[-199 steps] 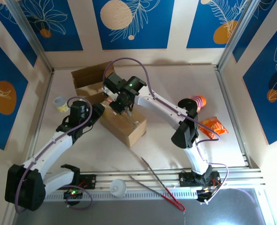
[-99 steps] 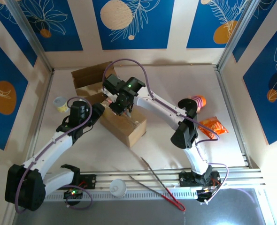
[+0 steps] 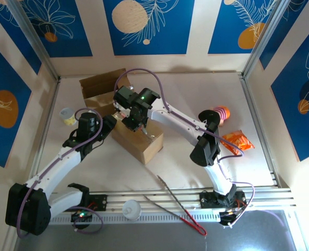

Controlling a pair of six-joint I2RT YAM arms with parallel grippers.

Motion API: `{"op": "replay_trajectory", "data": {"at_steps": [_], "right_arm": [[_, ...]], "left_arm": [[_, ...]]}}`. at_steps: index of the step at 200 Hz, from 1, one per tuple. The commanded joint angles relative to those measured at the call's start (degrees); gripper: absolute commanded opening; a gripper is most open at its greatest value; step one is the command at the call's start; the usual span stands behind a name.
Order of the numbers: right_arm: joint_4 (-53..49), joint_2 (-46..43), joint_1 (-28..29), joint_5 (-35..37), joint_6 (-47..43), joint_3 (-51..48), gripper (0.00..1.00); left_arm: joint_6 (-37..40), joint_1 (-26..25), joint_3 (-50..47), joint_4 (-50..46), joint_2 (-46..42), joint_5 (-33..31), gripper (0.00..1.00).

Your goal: Unpack the express box

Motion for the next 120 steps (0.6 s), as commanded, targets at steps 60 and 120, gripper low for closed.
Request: {"op": "replay_trajectory", "data": {"at_steps": [60,120], "right_arm": [[-8.46,0.12,1.75,-0.76,0.65,-0.46,0.00],[-10.85,-1.12,1.77,0.48,0.91,-0.26,0.00]], "left_arm": [[-0.31,0.50,-1.80,-5.55,2.19,1.21,0.57],[-0.35,0.53,-1.85,-4.77,2.90,1.48,0.57]]}}
